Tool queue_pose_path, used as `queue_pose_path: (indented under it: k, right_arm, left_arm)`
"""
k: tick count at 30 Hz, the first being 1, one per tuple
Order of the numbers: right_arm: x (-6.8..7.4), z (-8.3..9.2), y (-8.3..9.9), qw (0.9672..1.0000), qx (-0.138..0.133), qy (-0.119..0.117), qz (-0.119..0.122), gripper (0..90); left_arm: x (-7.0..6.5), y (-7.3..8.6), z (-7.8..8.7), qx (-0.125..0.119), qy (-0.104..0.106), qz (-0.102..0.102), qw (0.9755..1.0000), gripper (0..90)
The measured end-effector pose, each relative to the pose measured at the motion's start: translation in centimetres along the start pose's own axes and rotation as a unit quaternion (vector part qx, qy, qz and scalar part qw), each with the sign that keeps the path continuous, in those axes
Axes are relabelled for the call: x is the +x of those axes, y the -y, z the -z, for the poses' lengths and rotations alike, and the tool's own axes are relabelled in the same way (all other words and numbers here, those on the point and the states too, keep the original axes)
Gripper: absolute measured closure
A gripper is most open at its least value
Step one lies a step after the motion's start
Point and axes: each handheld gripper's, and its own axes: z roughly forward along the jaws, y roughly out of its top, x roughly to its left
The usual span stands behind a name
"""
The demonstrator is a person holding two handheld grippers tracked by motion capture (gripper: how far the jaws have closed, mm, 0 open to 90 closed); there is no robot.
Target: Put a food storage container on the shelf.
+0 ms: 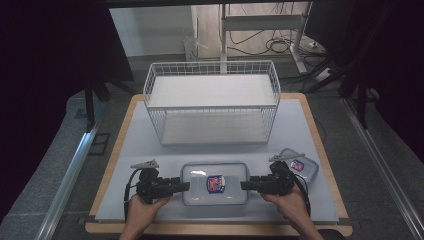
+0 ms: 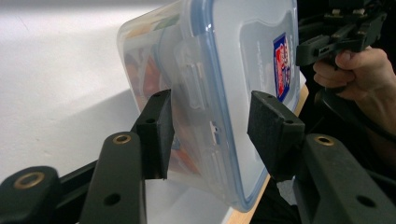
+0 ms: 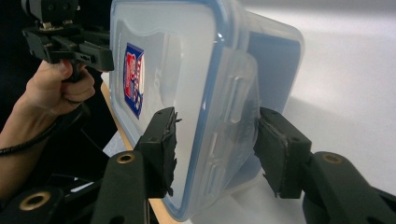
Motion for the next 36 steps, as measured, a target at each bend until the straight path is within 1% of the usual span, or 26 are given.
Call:
queue_pose_path:
  k: [1, 3, 7, 10, 11, 12, 13, 14, 16, 20, 21, 22, 23, 25, 28, 29, 30, 32, 34, 35, 36]
  right_arm:
    - [0.2, 0.0, -0.1, 1.0, -0.005, 0.005, 0.002, 51.4]
    - [0.4, 0.0, -0.2, 0.9998, -0.008, 0.012, 0.013, 51.6]
    - [0.6, 0.0, -0.4, 0.9996, -0.015, 0.015, 0.017, 52.1]
    - [0.8, 0.2, -0.6, 0.9995, -0.022, 0.015, 0.018, 52.3]
    - [0.8, 0.5, -0.8, 0.9994, -0.028, 0.012, 0.018, 52.5]
    - [0.8, 0.5, -0.8, 0.9994, -0.028, 0.012, 0.018, 52.5]
    - [1.0, 0.7, -1.1, 0.9991, -0.035, 0.011, 0.02, 52.5]
    - [1.0, 0.7, -1.1, 0.9991, -0.035, 0.011, 0.02, 52.5]
    - [1.2, 1.0, -1.5, 0.9989, -0.042, 0.01, 0.02, 52.6]
    - [1.7, 1.5, -2.5, 0.9982, -0.05, 0.01, 0.031, 52.6]
    - [2.0, 1.7, -3.1, 0.9978, -0.053, 0.011, 0.038, 52.7]
    - [2.1, 1.7, -3.4, 0.9975, -0.055, 0.011, 0.043, 52.7]
    - [2.1, 1.7, -3.4, 0.9975, -0.055, 0.011, 0.043, 52.7]
    - [2.4, 2.0, -4.2, 0.9968, -0.06, 0.012, 0.051, 52.6]
    - [2.7, 2.3, -5.1, 0.9964, -0.063, 0.012, 0.056, 52.6]
    - [3.0, 2.6, -5.8, 0.9959, -0.067, 0.011, 0.06, 52.6]
    - [3.0, 2.6, -6.0, 0.9958, -0.068, 0.01, 0.06, 52.6]
    - [3.1, 2.7, -6.3, 0.9956, -0.07, 0.01, 0.062, 52.6]
    - [3.3, 2.9, -7.2, 0.9952, -0.073, 0.008, 0.065, 52.6]
    - [3.3, 2.9, -7.2, 0.9952, -0.073, 0.008, 0.065, 52.6]
    - [3.4, 3.0, -7.7, 0.9949, -0.075, 0.007, 0.067, 52.6]
  left_arm:
    - [-0.1, -0.1, 0.0, 0.0, -0.004, -0.004, 1.0, 52.5]
    - [-0.2, -0.4, 0.1, 0.002, -0.013, -0.009, 0.9999, 52.5]
    - [0.0, -0.4, 0.1, 0.0, -0.012, -0.005, 0.9999, 52.3]
    - [-0.1, -0.7, 0.2, -0.003, -0.011, -0.009, 0.9999, 52.3]
    - [-0.3, -1.1, 0.3, -0.007, -0.011, -0.014, 0.9998, 52.4]
    - [-0.3, -1.1, 0.3, -0.007, -0.011, -0.014, 0.9998, 52.3]
    - [-0.5, -1.6, 0.5, -0.01, -0.011, -0.02, 0.9997, 52.3]
    - [-0.5, -1.6, 0.5, -0.01, -0.011, -0.02, 0.9997, 52.3]
    - [-0.7, -2.1, 0.7, -0.015, -0.011, -0.025, 0.9995, 52.4]
    - [-1.1, -3.2, 1.4, -0.022, -0.013, -0.036, 0.9991, 52.4]
    - [-1.1, -3.4, 1.5, -0.024, -0.014, -0.037, 0.9989, 52.4]
    - [-1.3, -4.0, 1.9, -0.028, -0.015, -0.043, 0.9986, 52.4]
    - [-1.3, -4.0, 1.9, -0.028, -0.015, -0.043, 0.9986, 52.4]
    - [-1.6, -4.6, 2.2, -0.033, -0.017, -0.048, 0.9982, 52.4]
    - [-2.0, -5.6, 2.7, -0.036, -0.02, -0.054, 0.9977, 52.4]
    - [-2.1, -6.0, 2.9, -0.037, -0.022, -0.056, 0.9975, 52.4]
    - [-2.3, -6.5, 3.1, -0.04, -0.023, -0.058, 0.9973, 52.4]
    - [-2.3, -6.8, 3.2, -0.041, -0.024, -0.059, 0.9971, 52.4]
    - [-2.5, -7.5, 3.5, -0.044, -0.026, -0.061, 0.9968, 52.4]
    - [-2.5, -7.7, 3.6, -0.045, -0.026, -0.062, 0.9967, 52.4]
    - [-2.6, -8.2, 3.9, -0.046, -0.027, -0.065, 0.9965, 52.4]
